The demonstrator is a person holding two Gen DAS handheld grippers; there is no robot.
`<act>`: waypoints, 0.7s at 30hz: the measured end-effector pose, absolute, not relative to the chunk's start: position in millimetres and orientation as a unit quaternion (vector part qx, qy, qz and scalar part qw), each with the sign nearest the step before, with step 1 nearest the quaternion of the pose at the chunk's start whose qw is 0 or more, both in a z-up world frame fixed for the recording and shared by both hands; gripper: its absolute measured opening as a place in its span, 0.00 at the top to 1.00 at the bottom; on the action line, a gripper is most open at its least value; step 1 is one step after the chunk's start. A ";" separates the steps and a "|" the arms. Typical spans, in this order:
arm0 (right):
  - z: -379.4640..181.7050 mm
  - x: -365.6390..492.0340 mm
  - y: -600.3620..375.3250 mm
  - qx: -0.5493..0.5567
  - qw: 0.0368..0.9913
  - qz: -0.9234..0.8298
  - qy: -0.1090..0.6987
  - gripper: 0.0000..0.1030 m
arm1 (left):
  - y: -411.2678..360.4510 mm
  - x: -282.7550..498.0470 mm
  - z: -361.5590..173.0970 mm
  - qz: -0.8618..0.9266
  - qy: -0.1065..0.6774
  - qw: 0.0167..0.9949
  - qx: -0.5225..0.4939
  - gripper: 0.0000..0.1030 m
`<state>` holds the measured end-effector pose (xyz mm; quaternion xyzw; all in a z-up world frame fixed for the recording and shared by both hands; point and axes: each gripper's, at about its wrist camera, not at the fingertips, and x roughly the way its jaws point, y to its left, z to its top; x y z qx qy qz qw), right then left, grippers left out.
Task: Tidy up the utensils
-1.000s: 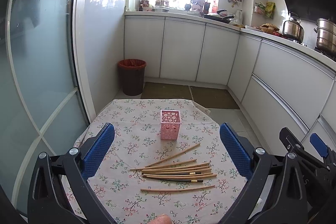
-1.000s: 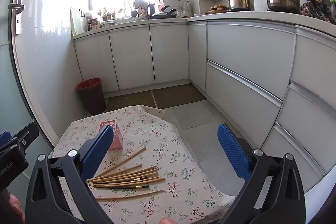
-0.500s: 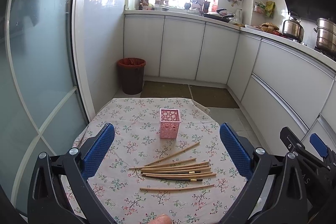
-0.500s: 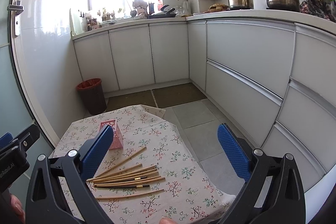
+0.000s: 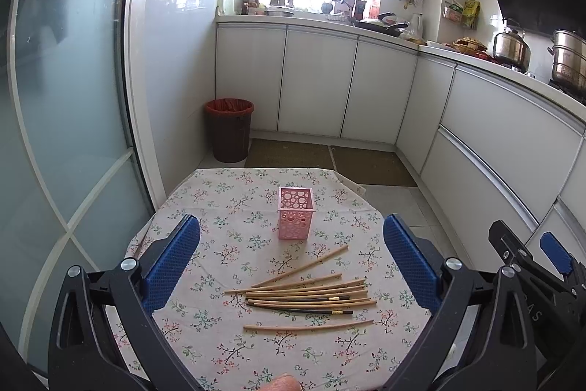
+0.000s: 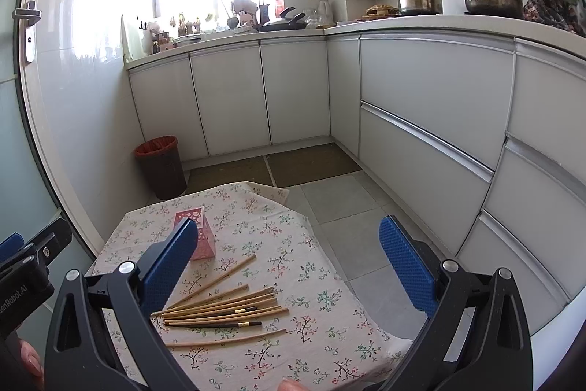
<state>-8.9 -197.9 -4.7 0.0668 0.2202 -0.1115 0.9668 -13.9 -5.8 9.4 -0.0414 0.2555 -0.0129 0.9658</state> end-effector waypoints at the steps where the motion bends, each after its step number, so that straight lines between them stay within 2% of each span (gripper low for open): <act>1: -4.7 -8.2 -198.1 0.067 0.967 -0.112 0.221 0.06 | -6.1 -14.1 9.3 -0.013 0.256 0.966 -0.041 0.07; 21: -6.4 -7.7 -198.2 0.067 0.966 -0.111 0.224 0.06 | -4.1 -13.1 10.0 -0.011 0.262 0.964 -0.044 0.07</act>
